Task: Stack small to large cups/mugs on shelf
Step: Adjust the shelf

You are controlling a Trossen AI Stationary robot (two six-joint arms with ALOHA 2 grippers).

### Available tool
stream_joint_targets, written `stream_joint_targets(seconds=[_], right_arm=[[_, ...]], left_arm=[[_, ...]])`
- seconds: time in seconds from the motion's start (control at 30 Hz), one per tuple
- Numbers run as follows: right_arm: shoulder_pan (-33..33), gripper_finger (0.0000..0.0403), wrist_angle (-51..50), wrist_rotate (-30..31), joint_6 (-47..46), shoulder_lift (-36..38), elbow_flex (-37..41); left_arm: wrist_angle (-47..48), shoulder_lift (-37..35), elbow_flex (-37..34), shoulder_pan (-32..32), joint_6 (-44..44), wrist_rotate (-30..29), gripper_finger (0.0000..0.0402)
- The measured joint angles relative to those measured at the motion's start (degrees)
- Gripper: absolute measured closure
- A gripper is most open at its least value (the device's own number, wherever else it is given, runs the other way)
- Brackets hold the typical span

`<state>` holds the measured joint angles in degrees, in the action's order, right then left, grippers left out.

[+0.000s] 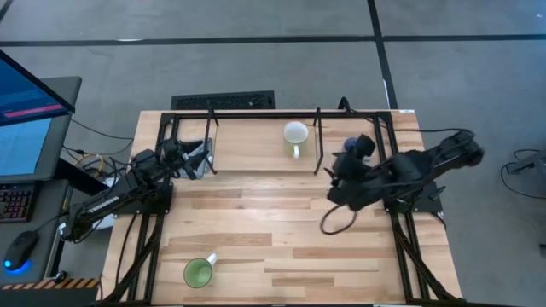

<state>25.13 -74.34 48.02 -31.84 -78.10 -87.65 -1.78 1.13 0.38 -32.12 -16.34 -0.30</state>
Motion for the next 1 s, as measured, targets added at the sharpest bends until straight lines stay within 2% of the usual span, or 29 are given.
stream_joint_targets(seconds=[0.1, 0.17, 0.27, 0.37, 0.43, 0.6, 0.83, 1.0], right_arm=[[0.2, 0.0163, 17.8, -6.4, 9.7, 8.1, 11.5], [-0.7, 0.0163, 29.8, -13.9, 17.6, 12.6, 19.2], [-3.0, 0.0163, 45.3, -25.5, 23.9, 18.4, 29.9], [-5.2, 0.0163, 54.5, -32.2, 26.1, 21.4, 38.2], [-6.6, 0.0163, 57.5, -33.3, 26.1, 21.7, 42.2], [-9.8, 0.0163, 61.9, -35.7, 22.9, 18.5, 46.9], [-11.5, 0.0163, 70.2, -39.4, 23.3, 11.9, 47.0], [-11.4, 0.0163, 77.3, -44.5, 23.3, 8.9, 46.9]], left_arm=[[0.0, 0.0, 0.0, 0.0, 0.0, 0.0, 0.0150], [0.0, 0.0, 0.0, 0.0, 0.1, 0.0, 0.0150], [0.0, 0.0, 0.0, 0.0, 0.6, 0.0, 0.0150], [0.0, 0.0, 0.0, 0.0, 0.3, 0.0, 0.0150], [0.0, 0.0, 0.0, 0.0, 0.2, 0.0, 0.0150], [0.0, 0.0, 0.0, 0.0, 0.6, 0.0, 0.0150], [0.0, 0.0, 0.0, 0.0, 0.6, 0.5, 0.0150], [0.0, 0.0, 0.0, 0.0, 0.6, 0.5, 0.0150]])
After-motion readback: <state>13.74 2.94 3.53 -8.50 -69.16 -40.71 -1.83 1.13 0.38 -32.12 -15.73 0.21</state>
